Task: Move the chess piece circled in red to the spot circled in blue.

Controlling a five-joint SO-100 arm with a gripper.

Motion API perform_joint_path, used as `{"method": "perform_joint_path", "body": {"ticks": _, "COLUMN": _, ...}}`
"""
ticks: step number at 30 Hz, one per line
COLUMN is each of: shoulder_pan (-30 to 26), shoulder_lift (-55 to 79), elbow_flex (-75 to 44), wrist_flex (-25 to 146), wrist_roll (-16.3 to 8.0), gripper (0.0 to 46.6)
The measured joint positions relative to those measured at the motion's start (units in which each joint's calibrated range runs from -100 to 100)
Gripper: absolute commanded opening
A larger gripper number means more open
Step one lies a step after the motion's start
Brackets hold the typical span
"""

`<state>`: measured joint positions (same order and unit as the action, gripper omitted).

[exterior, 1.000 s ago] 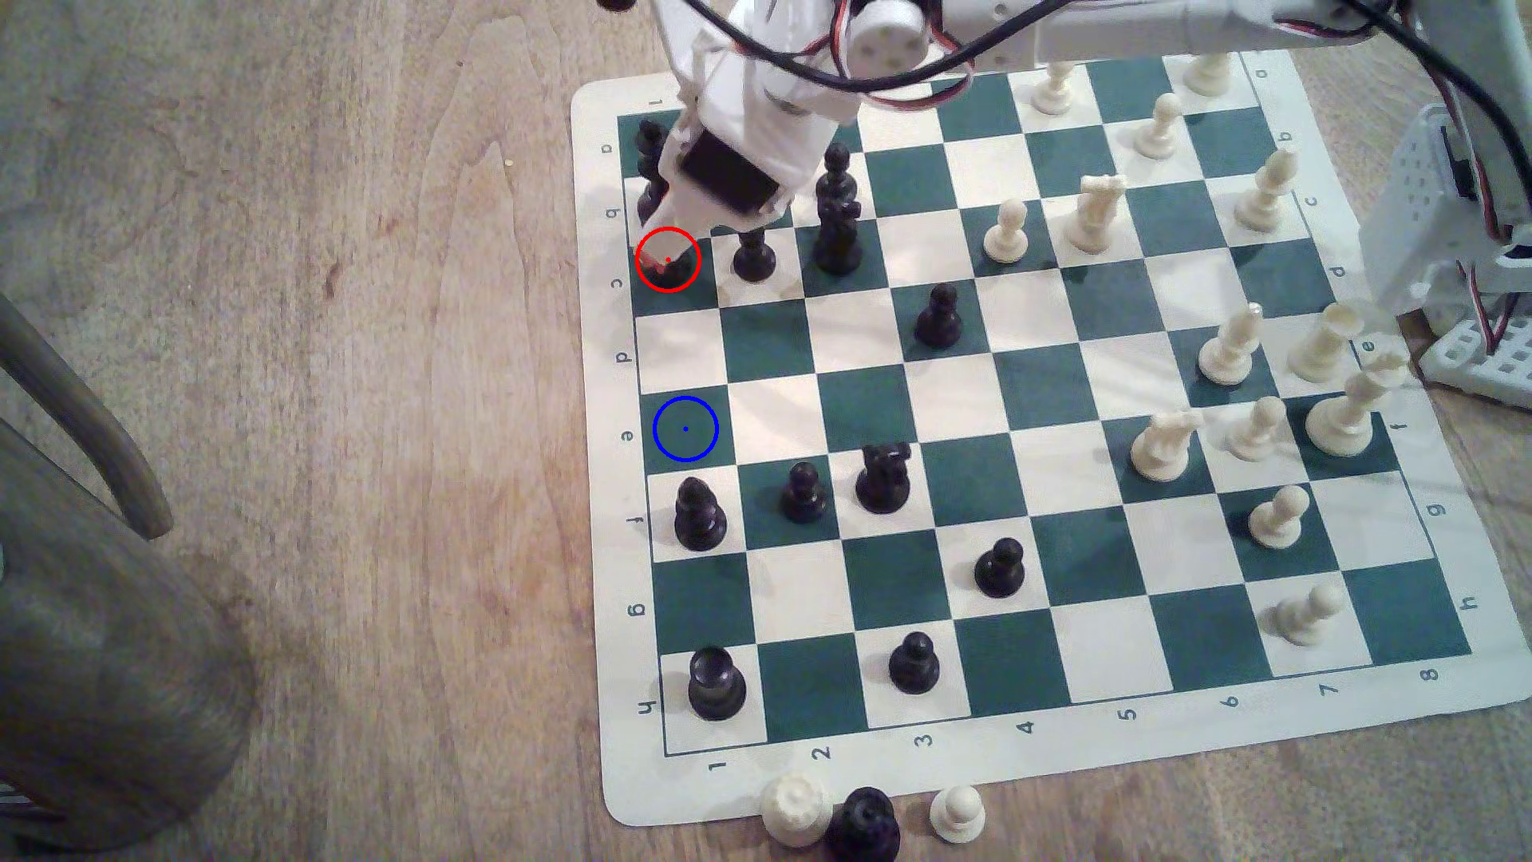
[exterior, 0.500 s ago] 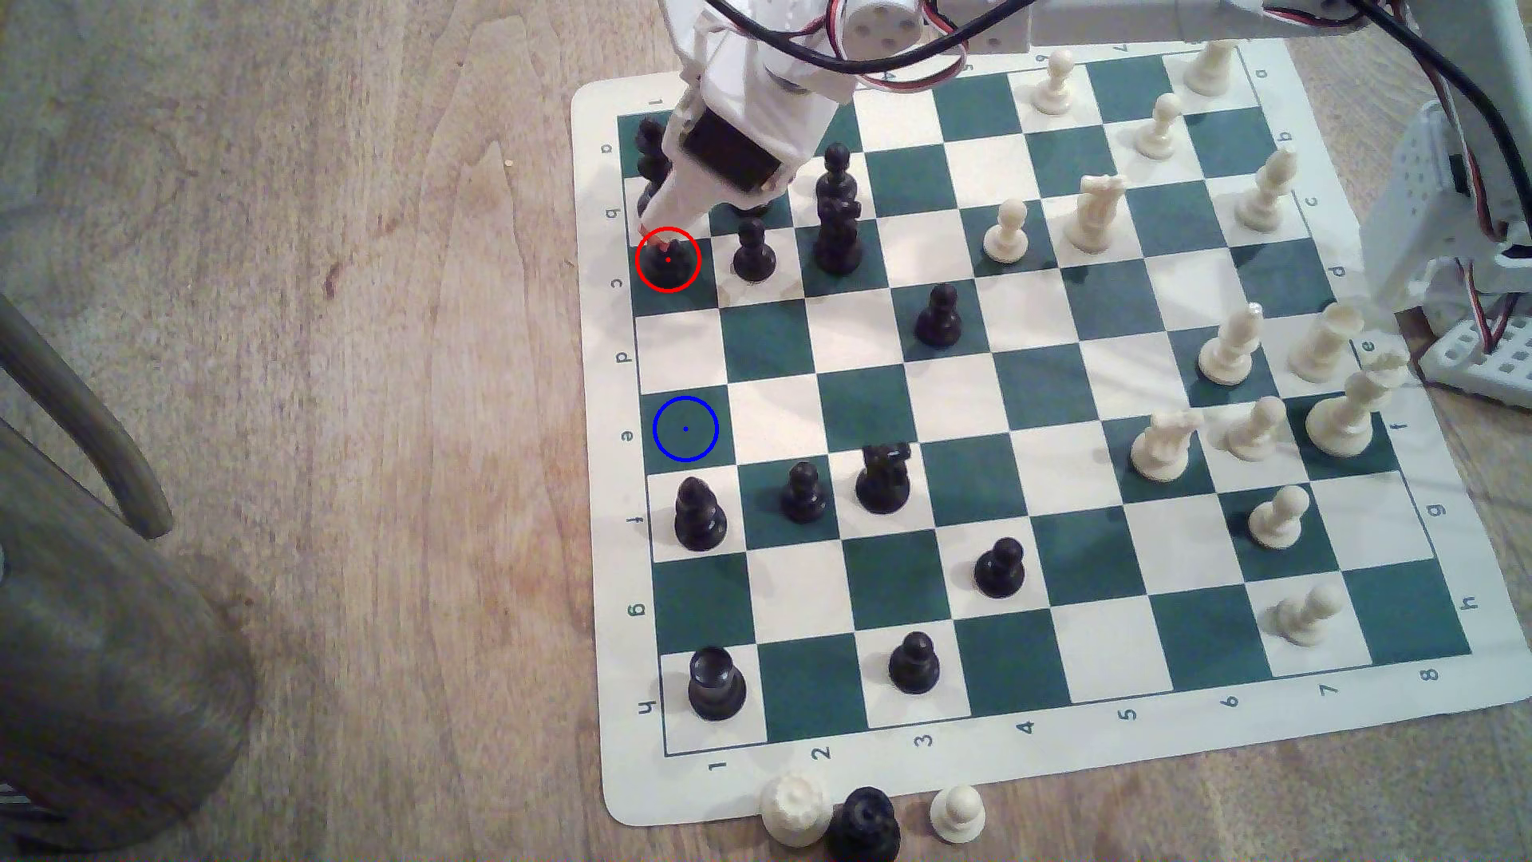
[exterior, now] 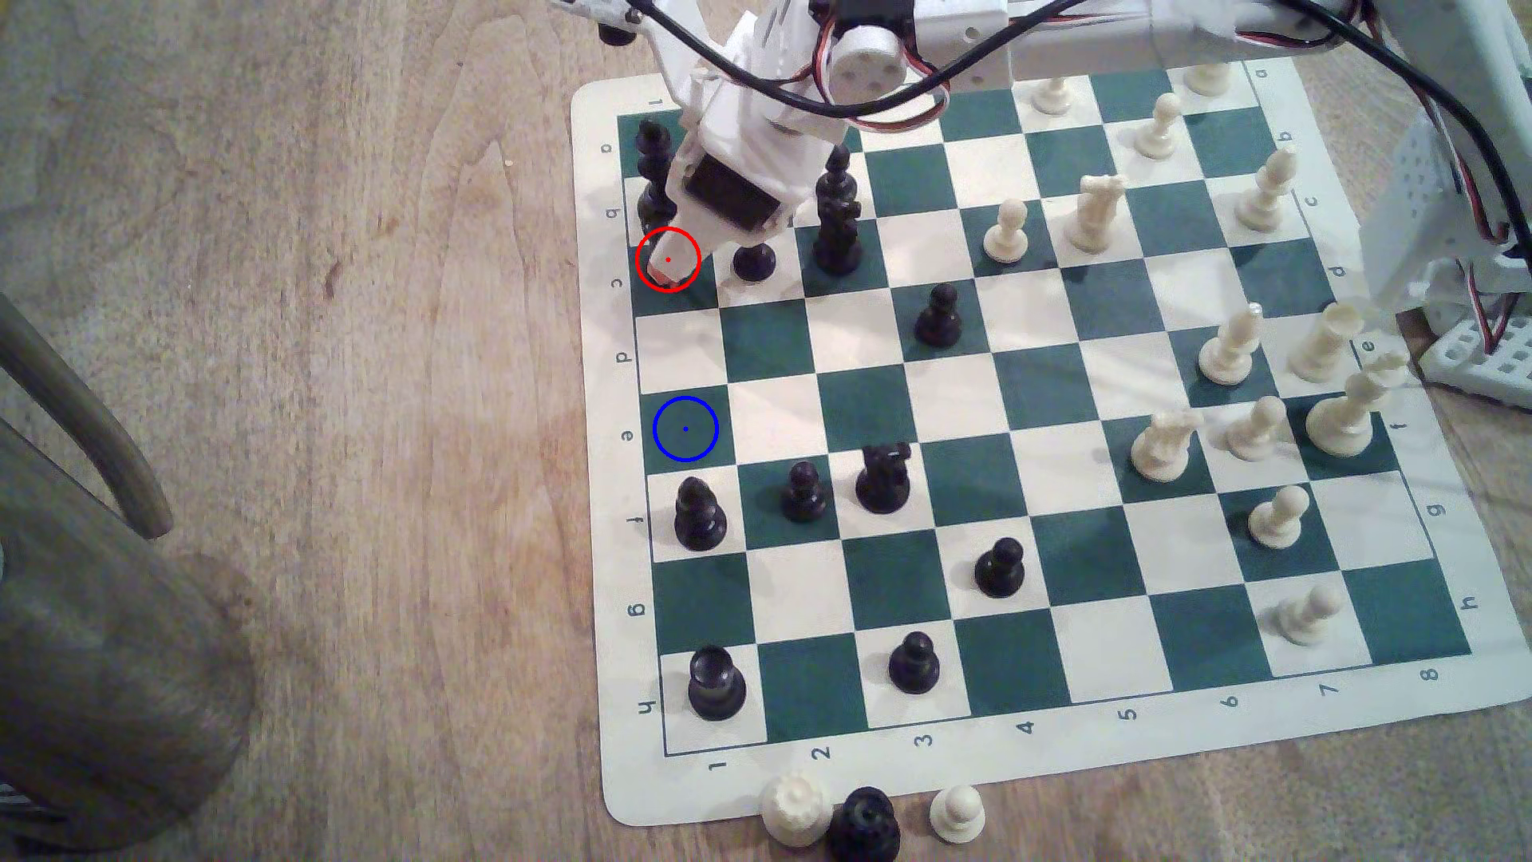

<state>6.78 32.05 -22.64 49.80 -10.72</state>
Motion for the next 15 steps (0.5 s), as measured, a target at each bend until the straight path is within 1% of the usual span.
{"method": "perform_joint_path", "body": {"ticks": 11, "shoulder_pan": 0.0, "shoulder_lift": 0.0, "elbow_flex": 0.0, "wrist_flex": -2.7, "wrist_roll": 0.0, "gripper": 14.3}}
{"method": "perform_joint_path", "body": {"ticks": 15, "shoulder_pan": 0.0, "shoulder_lift": 0.4, "elbow_flex": 0.0, "wrist_flex": -2.7, "wrist_roll": 0.4, "gripper": 14.1}}
